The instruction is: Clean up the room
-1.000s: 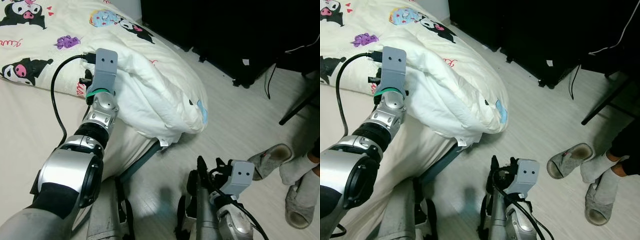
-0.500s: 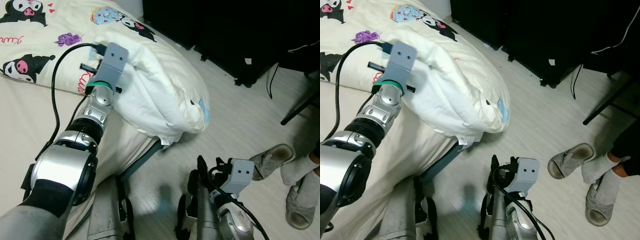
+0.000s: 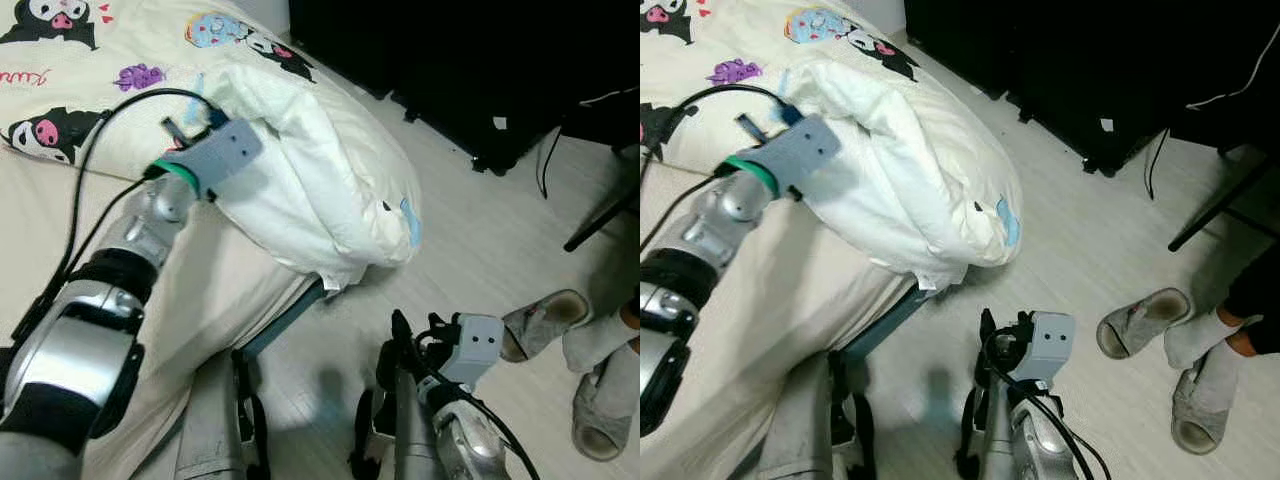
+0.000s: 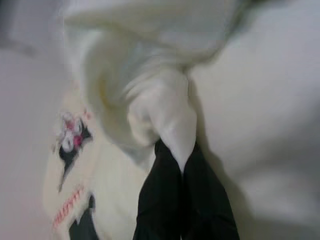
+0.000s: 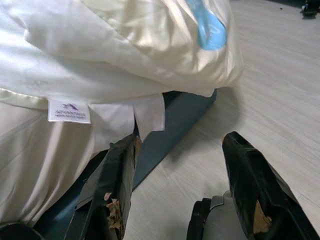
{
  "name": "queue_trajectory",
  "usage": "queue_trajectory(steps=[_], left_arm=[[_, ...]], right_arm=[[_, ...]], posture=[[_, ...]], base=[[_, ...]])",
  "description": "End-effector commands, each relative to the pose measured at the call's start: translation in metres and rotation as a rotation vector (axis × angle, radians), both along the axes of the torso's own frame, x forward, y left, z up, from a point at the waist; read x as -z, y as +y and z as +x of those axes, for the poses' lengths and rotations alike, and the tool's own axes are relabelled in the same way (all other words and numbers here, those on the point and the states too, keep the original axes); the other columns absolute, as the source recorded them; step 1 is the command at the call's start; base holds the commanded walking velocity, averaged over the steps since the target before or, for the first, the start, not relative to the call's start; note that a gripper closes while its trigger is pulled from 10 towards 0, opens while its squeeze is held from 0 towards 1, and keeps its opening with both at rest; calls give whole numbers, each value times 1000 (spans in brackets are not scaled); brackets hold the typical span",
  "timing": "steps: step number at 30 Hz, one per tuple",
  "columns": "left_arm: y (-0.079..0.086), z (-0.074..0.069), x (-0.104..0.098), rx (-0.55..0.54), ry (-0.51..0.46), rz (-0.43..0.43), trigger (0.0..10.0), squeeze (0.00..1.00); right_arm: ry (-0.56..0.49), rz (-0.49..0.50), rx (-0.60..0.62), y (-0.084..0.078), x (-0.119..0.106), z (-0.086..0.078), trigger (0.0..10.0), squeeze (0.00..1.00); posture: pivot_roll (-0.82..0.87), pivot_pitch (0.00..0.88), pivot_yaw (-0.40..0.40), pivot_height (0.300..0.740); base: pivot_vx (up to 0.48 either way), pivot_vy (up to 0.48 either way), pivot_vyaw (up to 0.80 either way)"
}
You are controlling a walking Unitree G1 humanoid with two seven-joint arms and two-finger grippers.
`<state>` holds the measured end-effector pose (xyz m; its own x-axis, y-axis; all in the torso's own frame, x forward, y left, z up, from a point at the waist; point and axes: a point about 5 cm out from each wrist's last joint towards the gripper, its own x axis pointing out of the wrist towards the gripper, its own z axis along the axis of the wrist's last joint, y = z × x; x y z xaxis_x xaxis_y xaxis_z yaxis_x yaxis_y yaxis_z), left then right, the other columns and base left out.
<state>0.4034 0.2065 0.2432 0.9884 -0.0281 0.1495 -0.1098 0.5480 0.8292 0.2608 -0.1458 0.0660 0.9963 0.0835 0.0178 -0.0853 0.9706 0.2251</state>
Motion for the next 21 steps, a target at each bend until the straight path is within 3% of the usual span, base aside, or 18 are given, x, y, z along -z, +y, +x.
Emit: queue_trajectory(steps=[1, 3, 4, 5, 6, 9, 10, 15, 17, 20, 21], left_arm=[[9, -6, 19, -3, 97, -1, 10000, 0], [4, -26, 33, 191, 238, 107, 10000, 0], [4, -26, 33, 191, 238, 107, 10000, 0], [3, -47, 40, 347, 352, 238, 10000, 0], [3, -47, 40, 347, 352, 238, 10000, 0], [17, -71, 37, 479, 452, 532, 10000, 0], [20, -75, 34, 488, 470, 578, 10000, 0], [28, -88, 21, 519, 549, 637, 10000, 0], [35, -104, 17, 541, 654, 676, 10000, 0], [40, -115, 20, 555, 728, 706, 10000, 0], [44, -125, 26, 572, 806, 724, 10000, 0]], right_arm=[[58, 10, 2, 0, 13, -7, 10000, 0], [63, 12, 1, 0, 15, -9, 10000, 0], [63, 12, 1, 0, 15, -9, 10000, 0], [70, 14, 3, 0, 17, -11, 10000, 0], [70, 14, 3, 0, 17, -11, 10000, 0], [79, 20, 6, 1, 20, -13, 10000, 0], [79, 22, 6, 1, 20, -13, 10000, 0], [82, 27, 3, 4, 21, -13, 10000, 0], [83, 30, 3, 4, 22, -12, 10000, 0], [83, 32, 4, 4, 22, -12, 10000, 0], [83, 33, 5, 4, 23, -12, 10000, 0]], posture=[[11, 310, 94, 592], [18, 312, 102, 592], [18, 312, 102, 592], [44, 316, 114, 592], [44, 316, 114, 592], [66, 317, 122, 592], [66, 317, 122, 592], [89, 315, 132, 592], [93, 316, 134, 592], [100, 316, 144, 592], [105, 317, 150, 592]], base=[[0, 0, 0], [0, 0, 0], [0, 0, 0], [0, 0, 0], [0, 0, 0], [0, 0, 0], [0, 0, 0], [0, 0, 0], [0, 0, 0], [0, 0, 0], [0, 0, 0]])
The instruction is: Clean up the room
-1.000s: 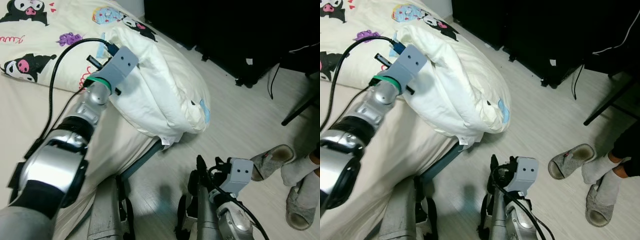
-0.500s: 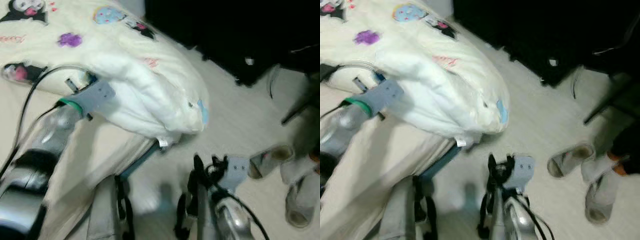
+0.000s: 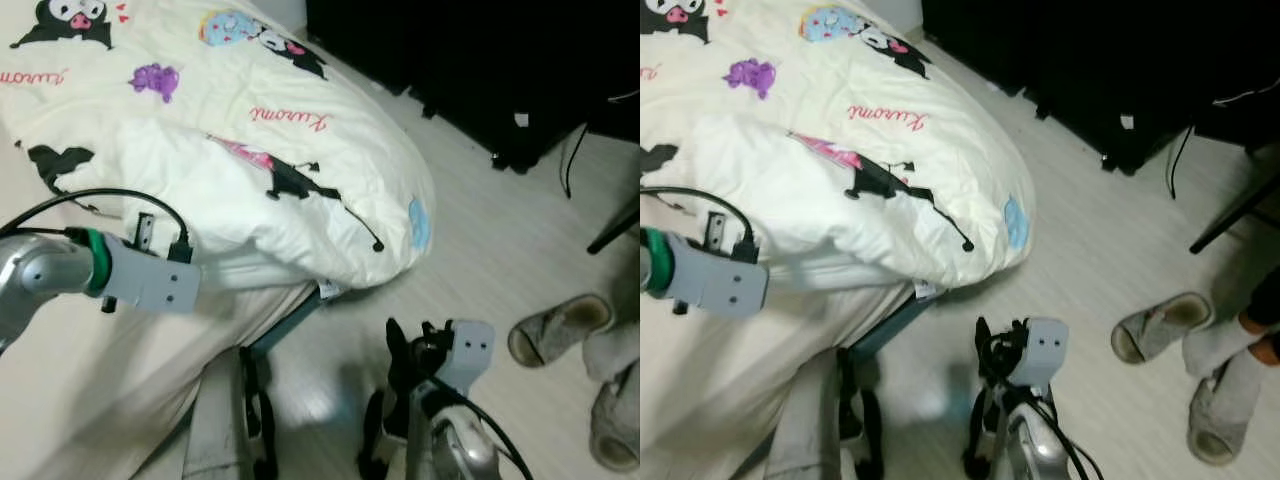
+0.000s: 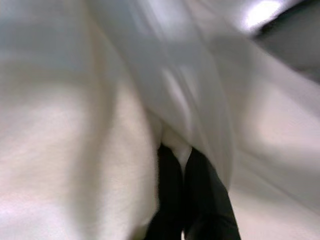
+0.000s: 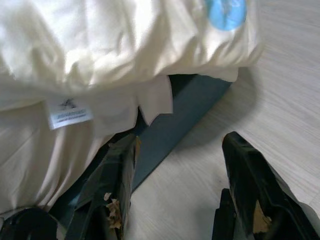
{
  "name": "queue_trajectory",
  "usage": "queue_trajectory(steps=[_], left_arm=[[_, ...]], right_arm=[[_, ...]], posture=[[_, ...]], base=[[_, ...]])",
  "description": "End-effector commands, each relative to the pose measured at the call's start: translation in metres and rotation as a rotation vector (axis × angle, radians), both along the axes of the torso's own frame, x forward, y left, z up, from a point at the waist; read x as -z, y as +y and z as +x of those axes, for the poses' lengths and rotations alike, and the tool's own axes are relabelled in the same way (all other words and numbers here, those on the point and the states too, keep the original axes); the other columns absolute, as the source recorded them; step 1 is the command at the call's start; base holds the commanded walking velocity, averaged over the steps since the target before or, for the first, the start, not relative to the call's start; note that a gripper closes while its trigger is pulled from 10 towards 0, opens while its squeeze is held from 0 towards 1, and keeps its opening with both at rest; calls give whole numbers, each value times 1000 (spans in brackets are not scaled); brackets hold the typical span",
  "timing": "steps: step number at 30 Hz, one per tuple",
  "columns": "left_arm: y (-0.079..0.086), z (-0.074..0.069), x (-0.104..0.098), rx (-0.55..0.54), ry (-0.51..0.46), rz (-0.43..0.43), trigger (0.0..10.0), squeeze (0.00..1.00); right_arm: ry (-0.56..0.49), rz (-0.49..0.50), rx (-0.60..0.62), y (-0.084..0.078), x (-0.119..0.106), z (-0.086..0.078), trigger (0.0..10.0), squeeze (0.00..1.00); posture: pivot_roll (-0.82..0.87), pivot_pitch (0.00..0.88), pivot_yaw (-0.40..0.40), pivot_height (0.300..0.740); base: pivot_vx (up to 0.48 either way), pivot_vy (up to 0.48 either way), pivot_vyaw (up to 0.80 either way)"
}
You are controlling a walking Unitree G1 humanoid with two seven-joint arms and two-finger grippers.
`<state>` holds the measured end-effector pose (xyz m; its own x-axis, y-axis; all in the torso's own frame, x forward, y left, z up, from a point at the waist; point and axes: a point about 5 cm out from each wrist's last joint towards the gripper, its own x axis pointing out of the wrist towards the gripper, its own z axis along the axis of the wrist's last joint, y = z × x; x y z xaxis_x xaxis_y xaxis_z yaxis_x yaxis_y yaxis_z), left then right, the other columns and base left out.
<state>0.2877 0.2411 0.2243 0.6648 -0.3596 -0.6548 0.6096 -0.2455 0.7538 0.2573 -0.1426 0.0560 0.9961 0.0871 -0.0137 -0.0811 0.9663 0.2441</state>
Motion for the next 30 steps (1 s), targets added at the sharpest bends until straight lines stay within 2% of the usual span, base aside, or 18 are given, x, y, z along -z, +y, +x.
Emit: queue_trajectory(steps=[1, 2, 3, 4, 6, 7, 8, 9, 14, 19, 20, 22, 24, 25, 28, 29, 30], left_arm=[[9, -9, 7, -22, 92, 50, 10000, 0], [17, -37, 49, -15, 268, 114, 10000, 0], [17, -37, 49, -15, 268, 114, 10000, 0], [19, -46, 63, -14, 313, 128, 10000, 0], [19, -46, 63, -14, 313, 128, 10000, 0], [20, -50, 73, -35, 329, 123, 10000, 0], [20, -50, 73, -35, 329, 123, 10000, 0], [19, -42, 78, -87, 289, 71, 10000, 1000], [13, -33, 76, -144, 264, -2, 10000, 1000], [13, -37, 75, -145, 301, 1, 10000, 1000], [23, -67, 90, -108, 453, 103, 10000, 1000], [31, -92, 105, -81, 561, 182, 10000, 1000], [31, -92, 105, -81, 561, 182, 10000, 1000], [36, -106, 112, -74, 593, 223, 10000, 0], [36, -109, 113, -75, 596, 227, 10000, 0], [32, -105, 106, -107, 565, 185, 10000, 0], [32, -105, 106, -107, 565, 185, 10000, 0]], right_arm=[[50, 16, 9, 1, 13, -9, 10000, 0], [52, 19, 17, 0, 14, -10, 10000, 0], [52, 19, 17, 0, 14, -10, 10000, 0], [54, 20, 20, 0, 14, -10, 10000, 0], [54, 20, 20, 0, 14, -10, 10000, 0], [54, 21, 21, -1, 14, -10, 10000, 0], [54, 21, 21, -1, 14, -10, 10000, 0], [54, 21, 22, -1, 14, -10, 10000, 0], [54, 16, 17, -1, 14, -10, 10000, 0], [53, 14, 16, -2, 13, -9, 10000, 0], [53, 12, 15, -2, 13, -9, 10000, 0], [55, 12, 10, -1, 14, -9, 10000, 0], [55, 12, 10, -1, 14, -9, 10000, 0], [56, 10, 2, 0, 14, -9, 10000, 0], [56, 9, -1, 0, 14, -9, 10000, 0], [56, 7, -2, -1, 14, -9, 10000, 0], [56, 7, -2, -1, 14, -9, 10000, 0]], posture=[[105, 317, 150, 592], [113, 318, 158, 592], [113, 318, 158, 592], [113, 318, 158, 592], [113, 318, 158, 592], [106, 324, 154, 592], [106, 324, 154, 592], [98, 326, 142, 592], [91, 327, 135, 592], [93, 327, 136, 592], [98, 328, 134, 592], [100, 330, 127, 592], [100, 330, 127, 592], [103, 333, 118, 592], [103, 333, 118, 592], [103, 334, 108, 592], [103, 334, 108, 592]], base=[[0, 0, 0], [0, 0, 0], [0, 0, 0], [0, 0, 0], [0, 0, 0], [0, 0, 0], [0, 0, 0], [0, 0, 0], [0, 0, 0], [0, 0, 0], [0, 0, 0], [0, 0, 0], [0, 0, 0], [0, 0, 0], [0, 0, 0], [0, 0, 0], [0, 0, 0]])
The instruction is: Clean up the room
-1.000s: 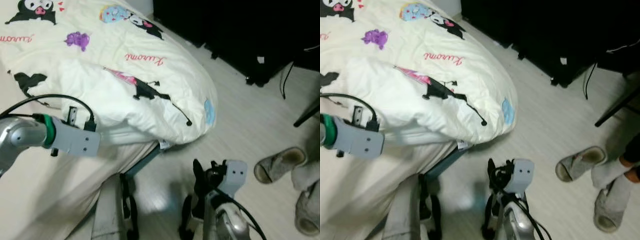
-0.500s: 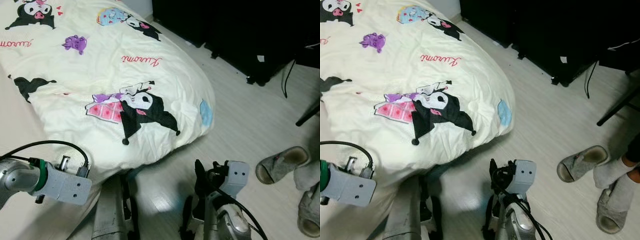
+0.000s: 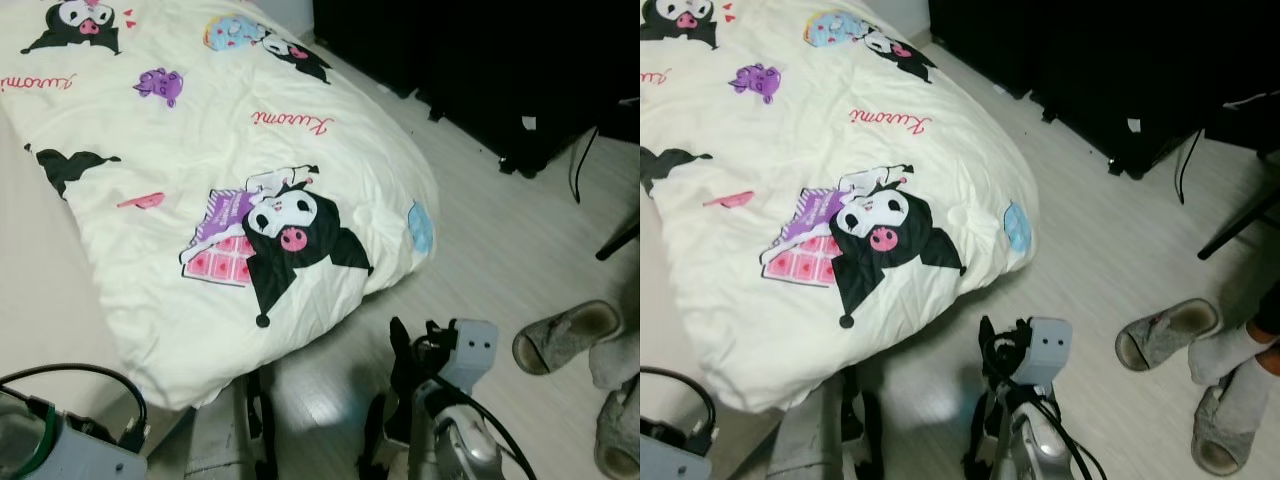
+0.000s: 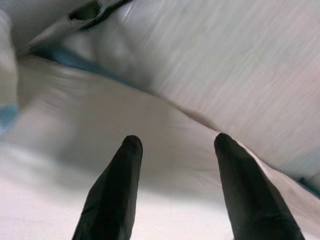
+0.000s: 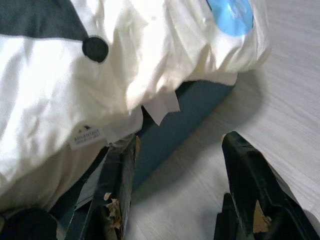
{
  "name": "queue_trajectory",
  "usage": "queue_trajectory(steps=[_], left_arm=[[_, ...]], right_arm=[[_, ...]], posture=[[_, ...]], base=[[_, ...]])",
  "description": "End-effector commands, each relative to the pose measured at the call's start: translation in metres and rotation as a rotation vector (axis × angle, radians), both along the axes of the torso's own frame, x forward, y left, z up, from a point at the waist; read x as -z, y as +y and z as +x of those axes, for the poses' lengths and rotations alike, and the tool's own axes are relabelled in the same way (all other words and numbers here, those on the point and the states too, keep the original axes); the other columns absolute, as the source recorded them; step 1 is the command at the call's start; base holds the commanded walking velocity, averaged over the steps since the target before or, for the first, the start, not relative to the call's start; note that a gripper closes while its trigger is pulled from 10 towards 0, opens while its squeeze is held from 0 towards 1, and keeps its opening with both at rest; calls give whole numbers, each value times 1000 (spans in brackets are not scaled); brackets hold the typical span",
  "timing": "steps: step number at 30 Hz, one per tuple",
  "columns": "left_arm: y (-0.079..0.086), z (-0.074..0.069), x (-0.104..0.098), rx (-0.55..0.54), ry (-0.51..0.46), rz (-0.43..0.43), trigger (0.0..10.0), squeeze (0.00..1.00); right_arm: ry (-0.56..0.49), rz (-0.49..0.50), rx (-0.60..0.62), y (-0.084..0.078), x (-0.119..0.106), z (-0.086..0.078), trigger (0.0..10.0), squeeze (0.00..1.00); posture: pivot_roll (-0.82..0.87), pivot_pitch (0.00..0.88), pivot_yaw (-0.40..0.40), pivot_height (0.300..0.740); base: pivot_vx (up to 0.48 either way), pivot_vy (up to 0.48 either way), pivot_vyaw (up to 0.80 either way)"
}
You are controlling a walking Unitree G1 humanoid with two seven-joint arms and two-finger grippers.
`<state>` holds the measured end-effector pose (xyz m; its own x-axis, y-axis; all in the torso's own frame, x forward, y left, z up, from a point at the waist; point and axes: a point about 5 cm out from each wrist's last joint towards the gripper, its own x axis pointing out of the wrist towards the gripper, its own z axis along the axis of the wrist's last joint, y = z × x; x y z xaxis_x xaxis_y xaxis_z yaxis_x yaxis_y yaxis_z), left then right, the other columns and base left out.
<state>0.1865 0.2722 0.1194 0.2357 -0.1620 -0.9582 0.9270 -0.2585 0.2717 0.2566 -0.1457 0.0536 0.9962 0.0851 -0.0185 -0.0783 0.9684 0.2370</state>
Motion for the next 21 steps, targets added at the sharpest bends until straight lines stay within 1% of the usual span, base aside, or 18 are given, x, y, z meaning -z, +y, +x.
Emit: queue_trajectory(steps=[1, 2, 3, 5, 6, 7, 8, 9, 10, 11, 12, 13, 14, 15, 17, 18, 19, 21], left_arm=[[-7, 7, -11, -55, -50, -64, 10000, 0], [-7, 7, -11, -55, -50, -64, 10000, 0], [-15, 23, -30, -114, -146, -145, 10000, 0], [-15, 23, -30, -114, -146, -145, 10000, 0], [-24, 42, -56, -134, -279, -223, 10000, 0], [-24, 42, -56, -134, -279, -223, 10000, 0], [-36, 70, -88, -181, -504, -358, 10000, 0], [-46, 91, -110, -297, -657, -556, 10000, 0], [-46, 91, -110, -297, -657, -556, 10000, 0], [-55, 104, -120, -345, -747, -666, 10000, 0], [-55, 104, -120, -345, -747, -666, 10000, 0], [-67, 113, -118, -395, -773, -772, 10000, 0], [-67, 113, -118, -395, -773, -772, 10000, 0], [-74, 121, -106, -452, -787, -822, 10000, 0], [-79, 126, -98, -481, -813, -824, 10000, 0], [-79, 132, -93, -456, -938, -722, 10000, 0], [-72, 137, -95, -421, -1109, -589, 10000, 0], [-70, 138, -98, -442, -1136, -578, 10000, 0]], right_arm=[[51, 12, -4, 0, 11, -7, 10000, 0], [51, 12, -4, 0, 11, -7, 10000, 0], [52, 9, -6, -1, 11, -7, 10000, 0], [52, 9, -6, -1, 11, -7, 10000, 0], [52, 6, -10, -2, 10, -6, 10000, 0], [52, 6, -10, -2, 10, -6, 10000, 0], [51, 4, -16, -1, 10, -4, 10000, 0], [49, 4, -22, 0, 9, -2, 10000, 0], [49, 4, -22, 0, 9, -2, 10000, 0], [46, 5, -26, 2, 8, -1, 10000, 0], [46, 5, -26, 2, 8, -1, 10000, 0], [42, 6, -27, 3, 7, 0, 10000, 0], [42, 6, -27, 3, 7, 0, 10000, 0], [40, 8, -26, 3, 7, 0, 10000, 0], [39, 8, -25, 3, 7, 0, 10000, 0], [39, 7, -22, 2, 7, -1, 10000, 0], [36, 3, -16, 1, 6, -3, 10000, 0], [35, 3, -15, 0, 6, -4, 10000, 0]], posture=[[105, 335, 105, 592], [105, 335, 105, 592], [108, 335, 96, 592], [108, 335, 96, 592], [111, 334, 90, 592], [111, 334, 90, 592], [110, 331, 85, 592], [111, 327, 85, 592], [111, 327, 85, 592], [111, 327, 85, 592], [111, 327, 85, 592], [91, 324, 87, 592], [91, 324, 87, 592], [91, 324, 87, 592], [91, 324, 87, 592], [77, 325, 87, 592], [62, 325, 92, 592], [62, 325, 92, 592]], base=[[0, 0, 0], [0, 0, 0], [0, 0, 0], [0, 0, 0], [0, 0, 0], [0, 0, 0], [0, 0, 0], [0, 0, 0], [0, 0, 0], [0, 0, 0], [0, 0, 0], [0, 0, 0], [0, 0, 0], [0, 0, 0], [0, 0, 0], [0, 0, 0], [0, 0, 0], [0, 0, 0]])
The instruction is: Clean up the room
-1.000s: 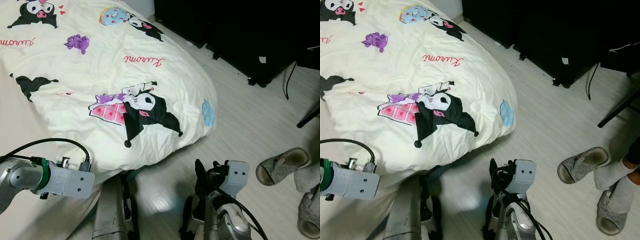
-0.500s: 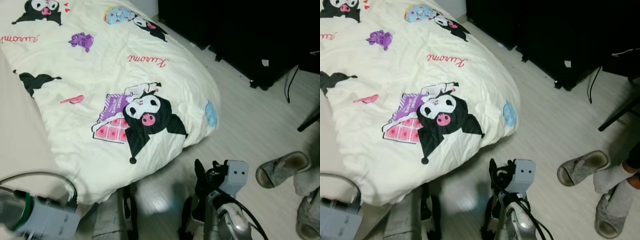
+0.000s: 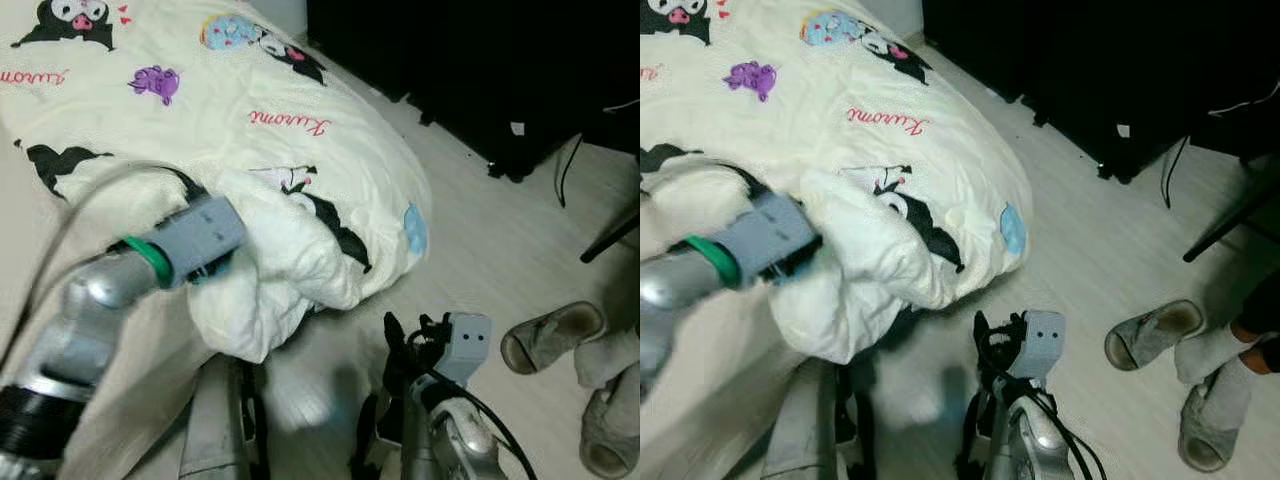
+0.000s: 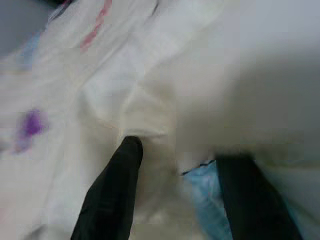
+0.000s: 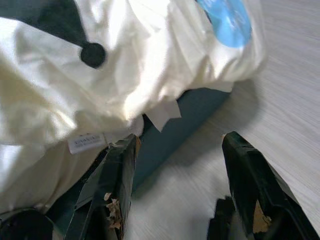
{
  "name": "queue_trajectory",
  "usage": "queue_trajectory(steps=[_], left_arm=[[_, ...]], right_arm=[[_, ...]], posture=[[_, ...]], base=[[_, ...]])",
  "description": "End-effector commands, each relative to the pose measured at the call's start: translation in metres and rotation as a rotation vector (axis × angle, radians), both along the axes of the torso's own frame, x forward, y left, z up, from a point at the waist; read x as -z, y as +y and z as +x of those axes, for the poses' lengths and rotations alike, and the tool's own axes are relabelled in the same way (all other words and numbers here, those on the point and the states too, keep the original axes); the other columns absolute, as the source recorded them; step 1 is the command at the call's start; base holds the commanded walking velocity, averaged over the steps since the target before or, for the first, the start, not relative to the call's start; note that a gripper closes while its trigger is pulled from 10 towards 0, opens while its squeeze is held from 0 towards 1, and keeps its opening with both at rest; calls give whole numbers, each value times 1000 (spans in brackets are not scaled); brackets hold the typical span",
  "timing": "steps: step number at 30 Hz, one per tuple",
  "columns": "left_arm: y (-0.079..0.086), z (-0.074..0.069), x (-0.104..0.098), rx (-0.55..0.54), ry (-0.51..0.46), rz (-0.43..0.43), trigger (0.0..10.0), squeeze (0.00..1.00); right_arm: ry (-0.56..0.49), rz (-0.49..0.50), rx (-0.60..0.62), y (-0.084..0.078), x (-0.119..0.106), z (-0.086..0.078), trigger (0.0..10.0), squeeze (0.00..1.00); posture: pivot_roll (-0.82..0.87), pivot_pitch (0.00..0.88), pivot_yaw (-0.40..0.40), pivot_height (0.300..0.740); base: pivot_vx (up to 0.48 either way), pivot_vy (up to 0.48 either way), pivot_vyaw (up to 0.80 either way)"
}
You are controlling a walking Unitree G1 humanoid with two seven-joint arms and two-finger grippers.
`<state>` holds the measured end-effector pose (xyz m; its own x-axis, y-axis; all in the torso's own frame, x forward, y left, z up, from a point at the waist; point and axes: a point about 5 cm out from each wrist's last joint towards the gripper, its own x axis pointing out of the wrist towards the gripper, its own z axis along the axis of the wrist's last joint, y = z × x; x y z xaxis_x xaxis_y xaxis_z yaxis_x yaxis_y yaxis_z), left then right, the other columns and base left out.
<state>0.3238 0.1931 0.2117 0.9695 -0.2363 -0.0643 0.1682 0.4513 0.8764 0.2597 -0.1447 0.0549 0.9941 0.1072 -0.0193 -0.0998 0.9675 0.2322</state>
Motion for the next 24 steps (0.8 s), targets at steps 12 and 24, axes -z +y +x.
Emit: queue_trajectory(steps=[12, 24], left_arm=[[54, -75, 46, 142, 602, 346, 10000, 0], [77, -159, 88, 344, 1084, 469, 10000, 0]], right_arm=[[37, 9, 3, -1, 9, -3, 10000, 0], [38, 5, -10, -2, 9, -1, 10000, 0]], posture=[[111, 316, 90, 592], [113, 310, 93, 592]], base=[[0, 0, 0], [0, 0, 0]])
